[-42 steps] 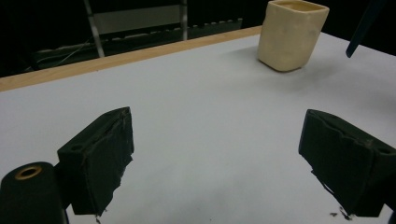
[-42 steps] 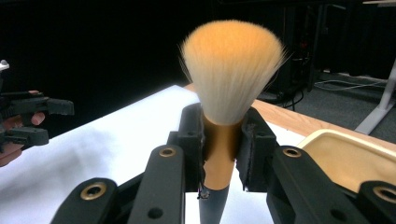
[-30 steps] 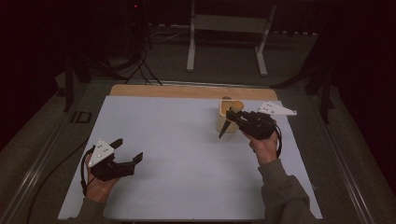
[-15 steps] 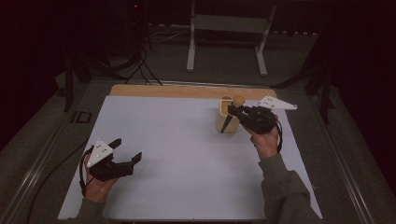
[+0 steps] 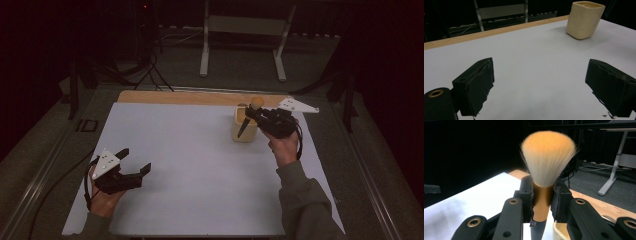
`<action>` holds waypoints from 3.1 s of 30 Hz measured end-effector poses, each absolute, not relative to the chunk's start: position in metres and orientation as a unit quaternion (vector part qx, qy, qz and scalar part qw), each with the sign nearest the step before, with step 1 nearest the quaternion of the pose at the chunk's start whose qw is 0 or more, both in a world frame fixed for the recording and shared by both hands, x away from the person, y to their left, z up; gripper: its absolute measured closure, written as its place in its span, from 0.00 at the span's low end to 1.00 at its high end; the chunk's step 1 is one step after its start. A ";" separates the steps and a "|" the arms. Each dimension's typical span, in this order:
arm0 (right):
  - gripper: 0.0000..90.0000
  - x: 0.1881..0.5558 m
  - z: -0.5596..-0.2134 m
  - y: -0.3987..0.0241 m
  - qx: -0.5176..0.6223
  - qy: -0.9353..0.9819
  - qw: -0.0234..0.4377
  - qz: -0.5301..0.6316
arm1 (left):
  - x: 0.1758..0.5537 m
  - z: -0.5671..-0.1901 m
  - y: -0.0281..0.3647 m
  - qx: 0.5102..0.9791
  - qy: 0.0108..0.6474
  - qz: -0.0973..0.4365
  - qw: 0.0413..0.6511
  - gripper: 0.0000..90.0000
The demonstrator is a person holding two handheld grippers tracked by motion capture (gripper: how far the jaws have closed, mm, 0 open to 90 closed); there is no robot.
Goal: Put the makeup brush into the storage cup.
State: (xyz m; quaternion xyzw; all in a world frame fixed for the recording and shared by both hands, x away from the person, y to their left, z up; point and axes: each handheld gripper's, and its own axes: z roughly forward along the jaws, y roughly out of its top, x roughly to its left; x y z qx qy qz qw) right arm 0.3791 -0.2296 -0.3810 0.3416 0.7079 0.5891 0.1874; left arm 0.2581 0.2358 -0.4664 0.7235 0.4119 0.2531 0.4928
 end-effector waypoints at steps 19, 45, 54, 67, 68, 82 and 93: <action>0.82 0.386 -0.371 -0.237 0.355 0.699 0.210 0.585 | 0.258 -0.467 0.235 0.725 0.410 0.252 0.492 0.11; 0.82 0.395 -0.364 -0.239 0.397 0.672 0.272 0.562 | 0.259 -0.467 0.233 0.728 0.408 0.251 0.490 0.11; 0.82 0.400 -0.367 -0.239 0.407 0.677 0.288 0.541 | 0.259 -0.467 0.233 0.729 0.406 0.251 0.490 0.11; 0.82 0.406 -0.375 -0.234 0.410 0.689 0.291 0.523 | 0.258 -0.467 0.233 0.729 0.406 0.253 0.490 0.11; 0.82 0.408 -0.377 -0.233 0.411 0.690 0.291 0.519 | 0.258 -0.467 0.233 0.729 0.406 0.253 0.490 0.11; 0.81 0.414 -0.392 -0.232 0.419 0.703 0.288 0.498 | 0.258 -0.467 0.234 0.729 0.405 0.253 0.490 0.10; 0.11 0.411 -0.398 -0.239 0.405 0.726 0.236 0.503 | 0.258 -0.466 0.239 0.724 0.412 0.253 0.492 0.10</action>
